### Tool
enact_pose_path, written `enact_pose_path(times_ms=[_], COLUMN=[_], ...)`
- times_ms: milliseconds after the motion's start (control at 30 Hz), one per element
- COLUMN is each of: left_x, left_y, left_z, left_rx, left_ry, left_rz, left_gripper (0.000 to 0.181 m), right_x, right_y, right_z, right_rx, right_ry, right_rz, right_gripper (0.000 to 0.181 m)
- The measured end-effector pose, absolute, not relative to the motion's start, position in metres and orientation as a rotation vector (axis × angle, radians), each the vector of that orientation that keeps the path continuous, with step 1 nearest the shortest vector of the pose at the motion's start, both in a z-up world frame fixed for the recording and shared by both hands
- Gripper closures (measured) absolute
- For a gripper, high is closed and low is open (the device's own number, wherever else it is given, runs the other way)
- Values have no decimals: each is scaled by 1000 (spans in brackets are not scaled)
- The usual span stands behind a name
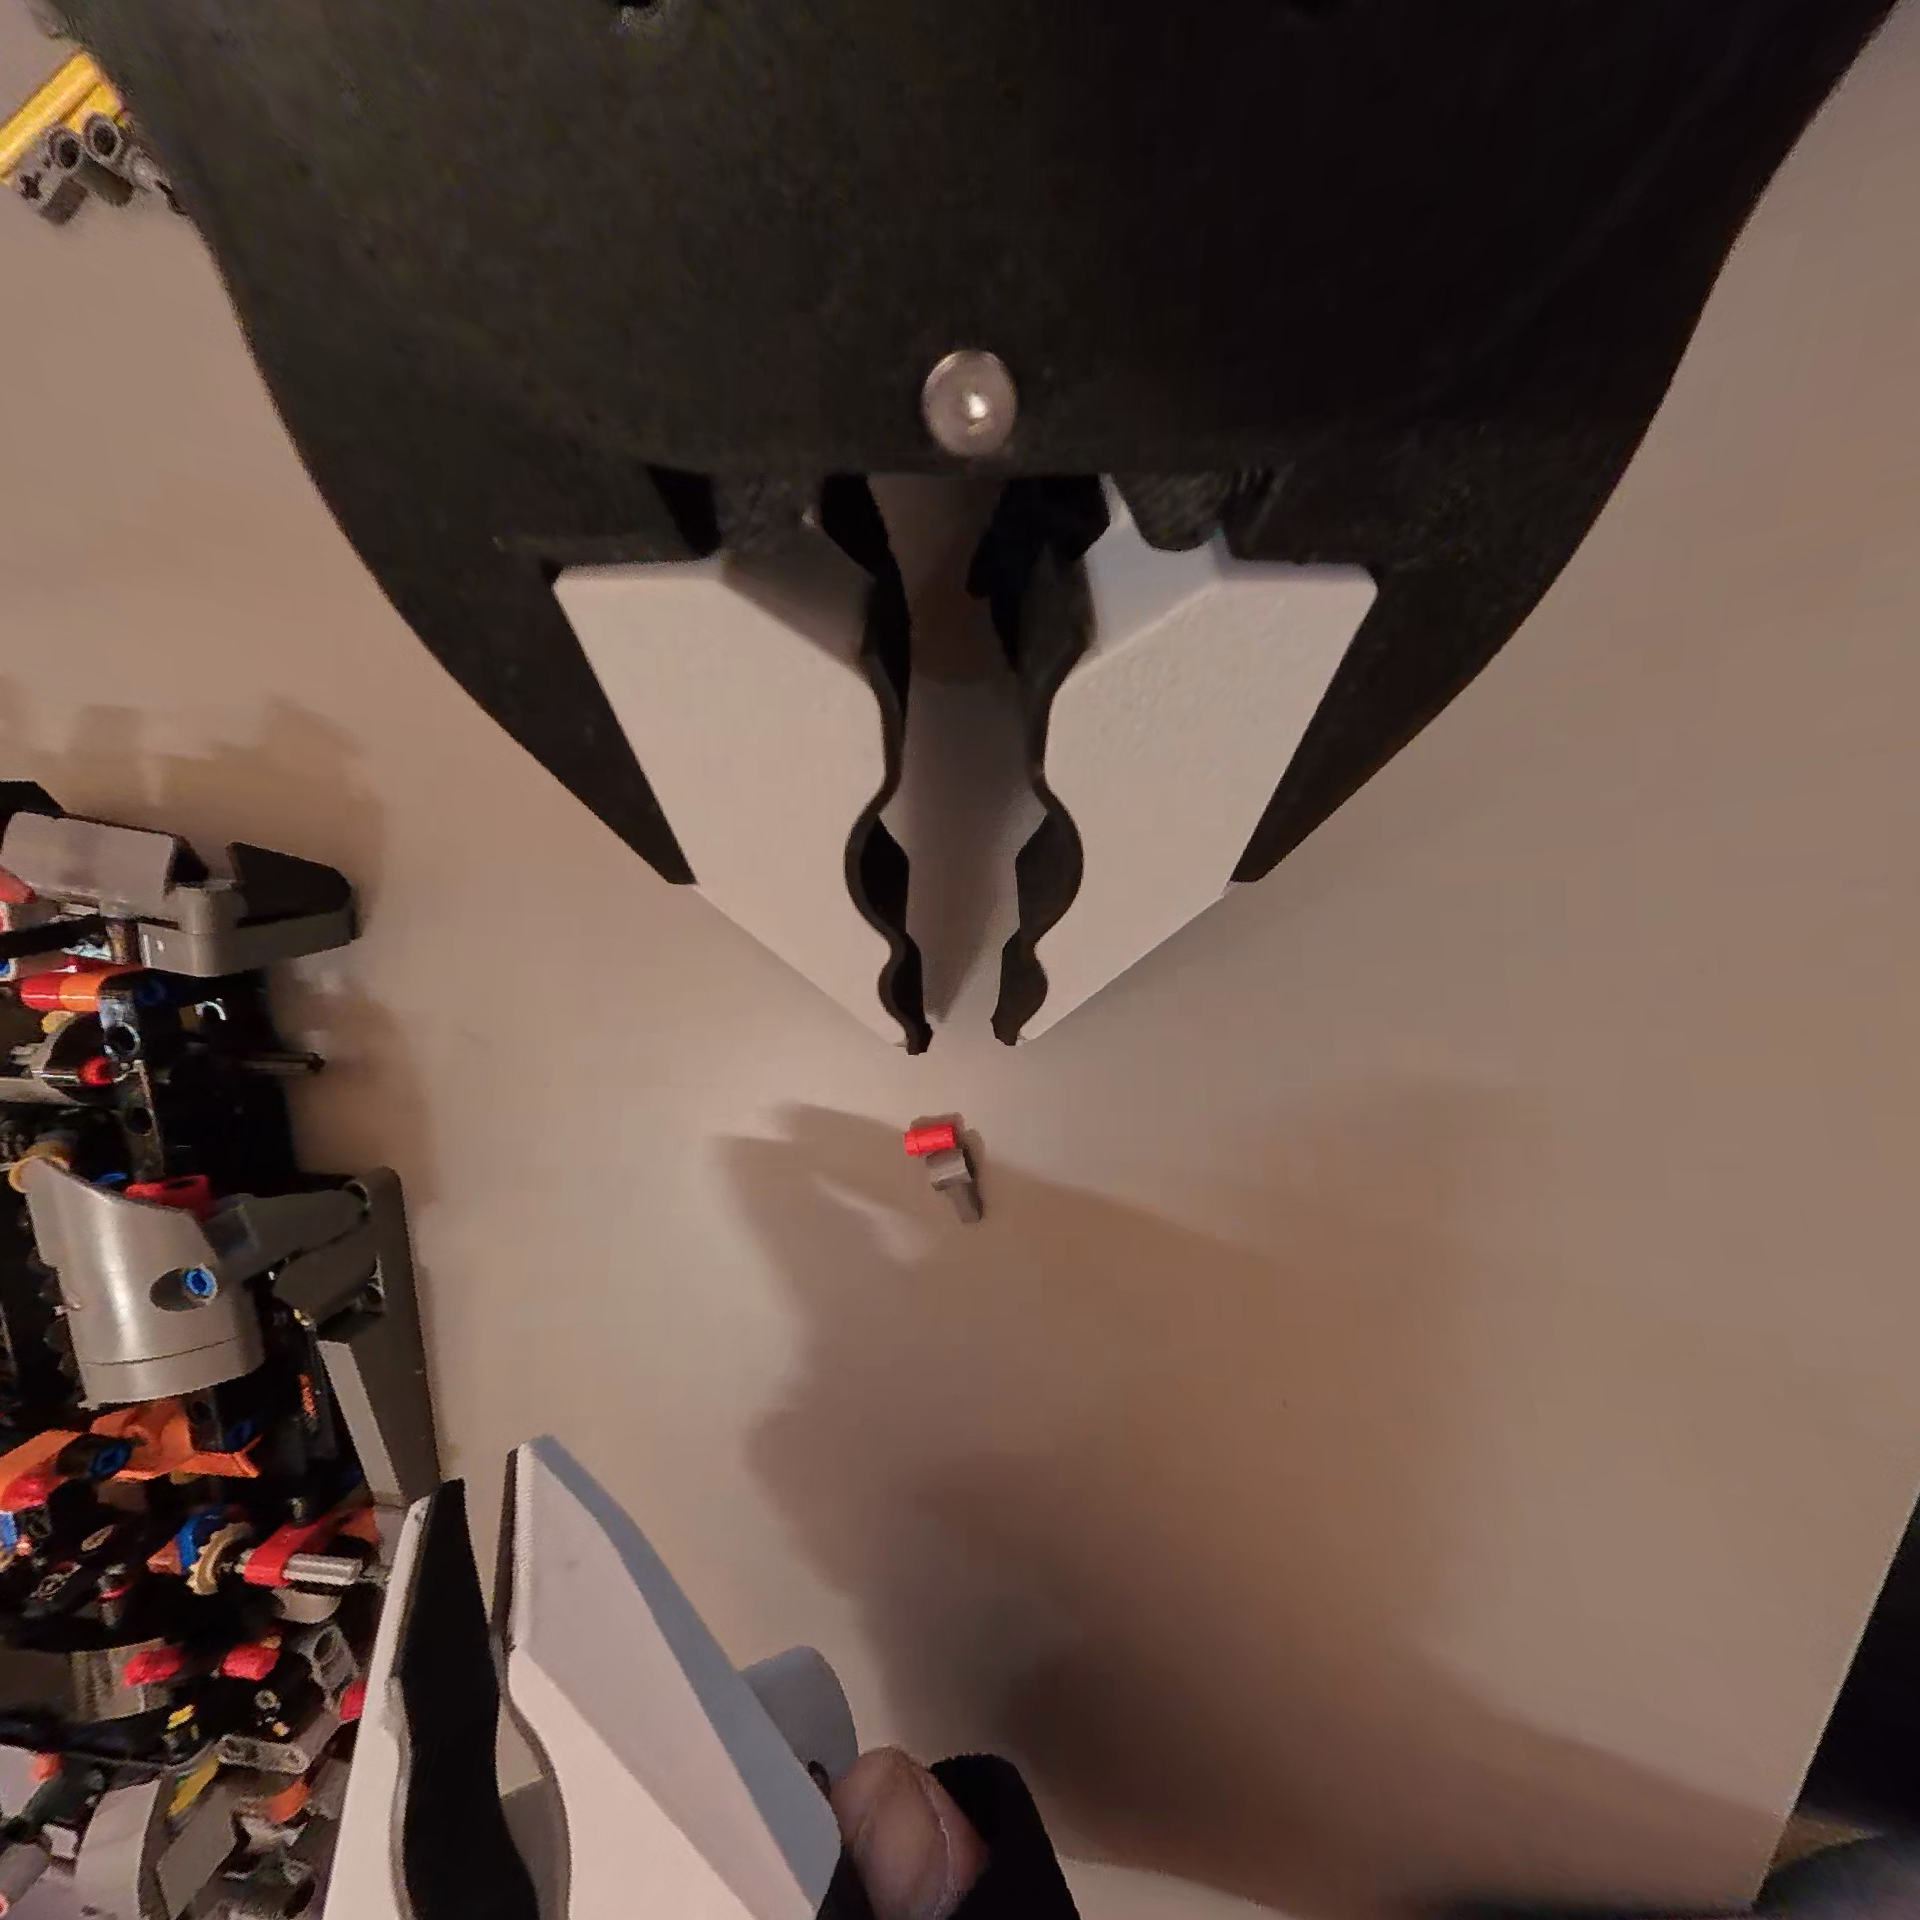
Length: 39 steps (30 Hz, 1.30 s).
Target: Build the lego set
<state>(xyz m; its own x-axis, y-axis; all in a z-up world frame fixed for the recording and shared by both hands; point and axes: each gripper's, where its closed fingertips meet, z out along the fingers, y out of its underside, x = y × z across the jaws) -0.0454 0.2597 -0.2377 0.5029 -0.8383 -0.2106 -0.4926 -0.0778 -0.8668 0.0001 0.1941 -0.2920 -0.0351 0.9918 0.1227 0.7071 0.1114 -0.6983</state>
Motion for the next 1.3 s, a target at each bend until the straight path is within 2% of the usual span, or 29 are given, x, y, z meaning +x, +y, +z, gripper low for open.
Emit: enact_pose_path(times_ms=[67,267,500,667,733,867,1033,1300], left_x=[-47,-50,-52,-49,-49,-46,-37,-31], left_y=[261,265,267,267,268,263,252,249], left_z=[-235,-235,-238,-232,-227,-213,-202,-195], left_rx=[-1727,-1734,-1743,-1717,-1699,-1671,-1645,-1623], left_ry=[1115,1086,1087,1080,1048,978,935,888], left_rz=[-424,-421,-409,-421,-435,-573,-797,-944], left_gripper=[170,171,171,169,163,154,157,162], right_x=[-4,-27,-29,-34,-37,-37,-38,-40], right_y=[193,189,196,195,197,210,222,230], right_z=[-288,-281,-295,-289,-277,-251,-219,-211], right_rx=[-1667,-1605,-1652,-1643,-1630,-1572,-1481,-1428], right_ry=[-1801,-1833,-1912,-1877,-1822,-1720,-1552,-1470], right_rz=[605,572,550,611,646,576,540,505], right_gripper=[163,162,175,175,175,175,175,175])
